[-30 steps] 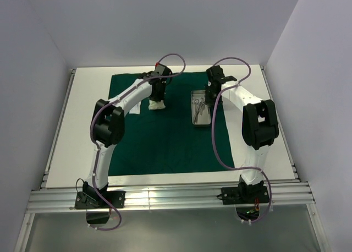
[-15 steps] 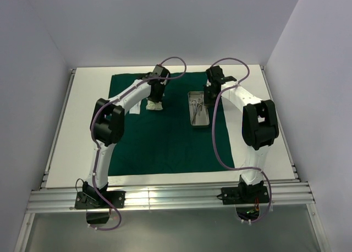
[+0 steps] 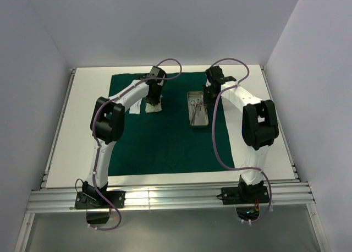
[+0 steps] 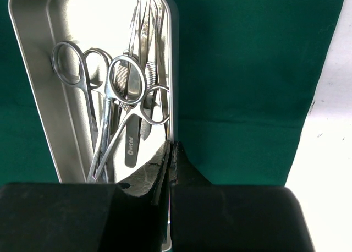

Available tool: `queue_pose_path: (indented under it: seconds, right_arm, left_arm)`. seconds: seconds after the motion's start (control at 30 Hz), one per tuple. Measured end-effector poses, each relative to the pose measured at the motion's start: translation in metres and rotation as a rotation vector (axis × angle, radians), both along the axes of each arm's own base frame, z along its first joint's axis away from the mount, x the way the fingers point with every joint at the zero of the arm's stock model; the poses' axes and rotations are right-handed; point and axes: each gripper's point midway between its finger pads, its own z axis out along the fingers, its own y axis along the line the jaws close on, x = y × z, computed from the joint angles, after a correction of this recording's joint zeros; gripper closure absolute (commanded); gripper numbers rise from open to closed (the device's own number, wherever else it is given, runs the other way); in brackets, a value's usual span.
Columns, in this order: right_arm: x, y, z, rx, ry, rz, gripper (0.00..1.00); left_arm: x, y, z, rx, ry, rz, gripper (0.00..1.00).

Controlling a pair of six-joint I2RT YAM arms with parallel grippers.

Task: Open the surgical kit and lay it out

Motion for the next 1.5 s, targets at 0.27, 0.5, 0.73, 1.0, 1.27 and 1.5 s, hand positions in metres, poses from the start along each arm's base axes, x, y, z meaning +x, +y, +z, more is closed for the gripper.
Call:
queue_pose_path:
  seconds: [0.27,0.5,0.73,1.0,1.27,1.5]
  right_arm:
    - [-0.001,0.005,0.001,0.001,0.0,0.007,1.0]
    - [-0.005,0.005,-0.003,-0.003,0.003,0.008,1.0]
    - [-0.037,-0.001,-0.01,-0.002,0.036,-0.001,1.0]
    - [-0.041,0.005,-0.017,0.008,0.022,0.003,1.0]
    - [-0.037,0.007,-0.02,0.013,0.014,0.022,0.67]
    - [-0.034,0.01,-0.015,0.024,0.009,0.038,0.53]
  left_arm:
    - [0.002,0.005,0.0,-0.003,0.002,0.004,0.39]
    - [0.005,0.003,0.003,-0.013,-0.014,-0.015,0.06]
    - [-0.003,0.004,0.052,-0.079,-0.116,-0.013,0.01]
    - [-0.012,-0.003,0.125,-0.223,-0.26,-0.018,0.07]
    - [-0.02,0.0,0.109,-0.21,-0.219,-0.014,0.07]
    - [-0.016,0.008,0.109,-0.211,-0.22,0.007,0.07]
